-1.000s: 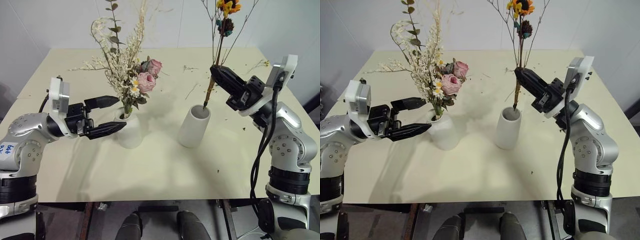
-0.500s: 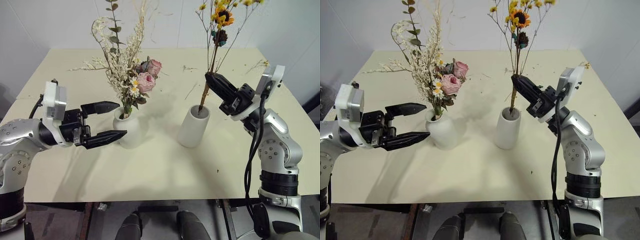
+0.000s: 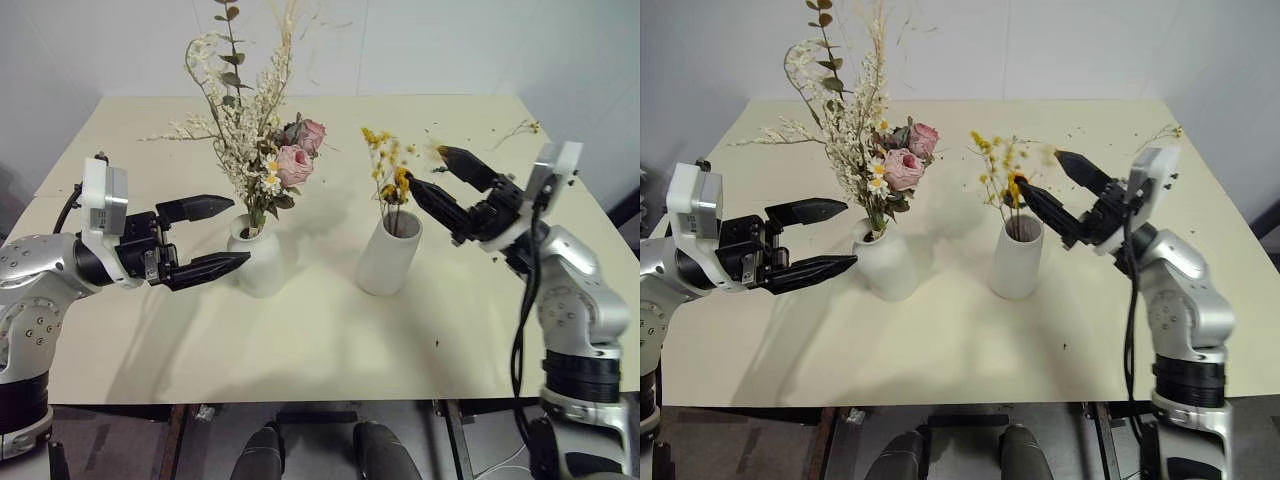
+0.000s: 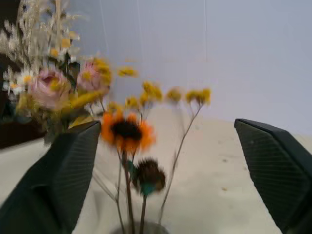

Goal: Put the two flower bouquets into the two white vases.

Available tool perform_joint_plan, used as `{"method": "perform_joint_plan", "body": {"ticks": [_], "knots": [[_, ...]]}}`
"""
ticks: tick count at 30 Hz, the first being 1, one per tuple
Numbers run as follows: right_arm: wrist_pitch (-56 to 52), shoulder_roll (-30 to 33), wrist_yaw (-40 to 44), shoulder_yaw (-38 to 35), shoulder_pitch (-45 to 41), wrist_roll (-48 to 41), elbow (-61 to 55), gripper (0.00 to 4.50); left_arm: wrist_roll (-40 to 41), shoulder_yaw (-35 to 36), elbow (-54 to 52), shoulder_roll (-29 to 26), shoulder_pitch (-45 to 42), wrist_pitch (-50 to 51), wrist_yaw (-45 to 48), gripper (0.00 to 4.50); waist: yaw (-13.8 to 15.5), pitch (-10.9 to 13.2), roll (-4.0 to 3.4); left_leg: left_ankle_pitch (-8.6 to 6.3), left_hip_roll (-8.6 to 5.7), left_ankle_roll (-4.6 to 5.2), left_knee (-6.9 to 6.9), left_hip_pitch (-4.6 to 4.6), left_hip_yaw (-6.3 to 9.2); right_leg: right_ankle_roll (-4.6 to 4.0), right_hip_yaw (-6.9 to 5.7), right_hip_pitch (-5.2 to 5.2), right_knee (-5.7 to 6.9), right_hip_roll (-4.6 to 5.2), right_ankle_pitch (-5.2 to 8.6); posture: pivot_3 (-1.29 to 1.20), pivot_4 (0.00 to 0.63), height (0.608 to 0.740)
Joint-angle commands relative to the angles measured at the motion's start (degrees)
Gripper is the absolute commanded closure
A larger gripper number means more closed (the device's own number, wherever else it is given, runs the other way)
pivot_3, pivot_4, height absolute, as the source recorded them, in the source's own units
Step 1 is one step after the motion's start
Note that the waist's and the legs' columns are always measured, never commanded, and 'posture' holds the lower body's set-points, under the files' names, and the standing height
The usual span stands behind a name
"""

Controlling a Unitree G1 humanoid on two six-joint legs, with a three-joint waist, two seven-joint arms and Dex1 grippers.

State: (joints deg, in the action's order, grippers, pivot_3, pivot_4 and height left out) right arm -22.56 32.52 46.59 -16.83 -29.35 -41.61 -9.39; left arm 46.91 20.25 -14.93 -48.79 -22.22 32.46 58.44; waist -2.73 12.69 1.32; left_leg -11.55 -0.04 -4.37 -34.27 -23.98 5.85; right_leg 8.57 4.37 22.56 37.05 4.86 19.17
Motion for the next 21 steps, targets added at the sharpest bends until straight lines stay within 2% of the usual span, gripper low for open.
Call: {"method": "perform_joint_plan", "body": {"ticks": [1, 7, 10, 12, 16, 21], "knots": [[0.1, 7.4, 5.5, -5.2, 2.2, -1.1, -1.2, 0.05, -2.1, 2.7, 3.3, -1.5, 0.9, -3.7, 2.5, 0.00, 0.4, 0.0, 0.00, -0.01, 0.00, 0.02, 0.04, -0.01, -0.01, 0.00, 0.00, 0.00, -0.08, 0.00, 0.00, 0.00, 0.150, 0.740], [2.7, 18.9, 18.7, -9.0, 9.6, 0.9, 4.2, 0.05, -5.1, 3.5, 10.8, -1.3, 0.7, -9.2, 5.4, 0.00, 0.9, 0.0, 0.00, -0.05, 0.03, 0.08, 0.12, 0.00, -0.06, 0.00, 0.00, -0.01, -0.22, -0.01, 0.00, 0.00, 0.150, 0.740], [2.2, 20.4, 19.8, -10.7, 8.2, -0.5, 8.6, 0.05, -6.2, 3.0, 13.0, -1.2, -0.1, -11.4, 6.7, 0.00, 0.9, 0.0, 0.01, -0.05, 0.02, 0.08, 0.06, 0.01, -0.15, 0.01, 0.05, -0.05, -0.23, 0.01, -0.04, 0.00, 0.150, 0.740], [5.1, 21.2, 23.6, -11.9, 8.4, 0.2, 13.0, 0.05, -6.8, 2.8, 14.8, -1.1, -0.6, -12.6, 7.4, 0.00, 1.0, 0.0, 0.01, -0.04, 0.02, 0.07, 0.03, 0.06, -0.17, -0.01, 0.09, -0.07, -0.20, 0.00, -0.07, 0.00, 0.150, 0.740], [14.9, 23.9, 30.4, -9.3, 10.7, 7.5, 19.6, 0.05, -8.6, 1.1, 20.2, -1.0, -3.5, -15.1, 9.6, 0.00, 1.0, 0.0, 0.01, -0.04, 0.03, 0.07, 0.04, 0.20, -0.19, -0.03, 0.10, -0.17, -0.19, -0.02, -0.09, 0.00, 0.150, 0.740], [23.3, 24.2, 35.2, -6.7, 8.5, 11.8, 25.6, 0.05, -10.1, -0.1, 23.6, -1.3, -5.9, -17.2, 12.3, 0.00, 0.8, 0.0, 0.01, -0.04, 0.03, 0.06, 0.05, 0.25, -0.26, 0.00, 0.18, -0.19, -0.17, -0.02, -0.10, 0.00, 0.150, 0.740]]}}
